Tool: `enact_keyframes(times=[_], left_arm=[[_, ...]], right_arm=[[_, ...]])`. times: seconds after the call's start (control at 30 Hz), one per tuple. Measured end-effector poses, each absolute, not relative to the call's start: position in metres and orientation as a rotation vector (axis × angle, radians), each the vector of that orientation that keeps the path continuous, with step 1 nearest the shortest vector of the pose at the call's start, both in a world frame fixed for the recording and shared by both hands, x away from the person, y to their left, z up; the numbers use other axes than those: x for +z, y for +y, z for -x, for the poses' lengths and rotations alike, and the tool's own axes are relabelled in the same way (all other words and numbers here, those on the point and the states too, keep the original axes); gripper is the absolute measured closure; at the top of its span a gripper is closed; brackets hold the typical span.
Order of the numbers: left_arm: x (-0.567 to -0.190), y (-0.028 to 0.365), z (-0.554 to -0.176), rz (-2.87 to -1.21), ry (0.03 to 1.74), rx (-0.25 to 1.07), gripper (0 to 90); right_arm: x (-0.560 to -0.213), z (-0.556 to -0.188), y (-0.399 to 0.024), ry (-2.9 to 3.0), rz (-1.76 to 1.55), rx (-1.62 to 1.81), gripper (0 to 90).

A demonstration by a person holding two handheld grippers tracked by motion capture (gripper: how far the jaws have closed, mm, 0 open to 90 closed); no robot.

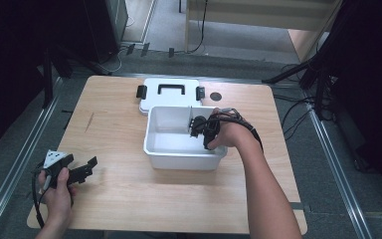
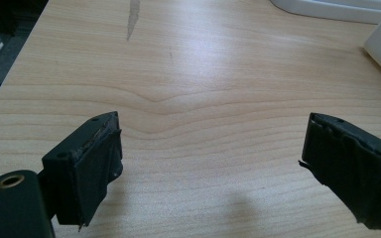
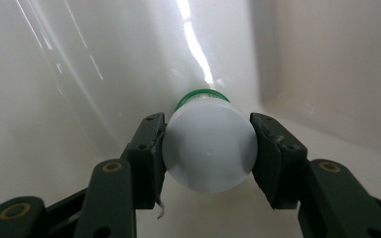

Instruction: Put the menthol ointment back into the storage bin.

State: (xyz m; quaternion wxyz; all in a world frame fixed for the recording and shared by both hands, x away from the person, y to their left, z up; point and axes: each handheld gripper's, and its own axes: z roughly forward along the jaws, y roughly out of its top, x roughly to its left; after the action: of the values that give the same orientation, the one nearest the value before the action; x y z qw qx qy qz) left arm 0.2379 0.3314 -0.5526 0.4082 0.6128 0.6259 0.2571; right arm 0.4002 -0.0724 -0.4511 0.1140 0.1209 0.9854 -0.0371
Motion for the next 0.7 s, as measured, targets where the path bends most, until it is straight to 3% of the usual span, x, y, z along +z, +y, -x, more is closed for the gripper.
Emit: enact_keyframes(times=[0.5,0.7], left_arm=[[-0.5529,0.3317,-0.2386,-1.543,1.582,0.643,9.1],[-0.5529,0.3318,-0.2387,-1.545,1.585,0.643,9.1]], right_arm=[[-0.4526,-0.398,-0.0719,2.875,-0.298,-0.151,51.2],[-0.4525,-0.397,-0.0738,2.867,-0.293,-0.141,56.1]])
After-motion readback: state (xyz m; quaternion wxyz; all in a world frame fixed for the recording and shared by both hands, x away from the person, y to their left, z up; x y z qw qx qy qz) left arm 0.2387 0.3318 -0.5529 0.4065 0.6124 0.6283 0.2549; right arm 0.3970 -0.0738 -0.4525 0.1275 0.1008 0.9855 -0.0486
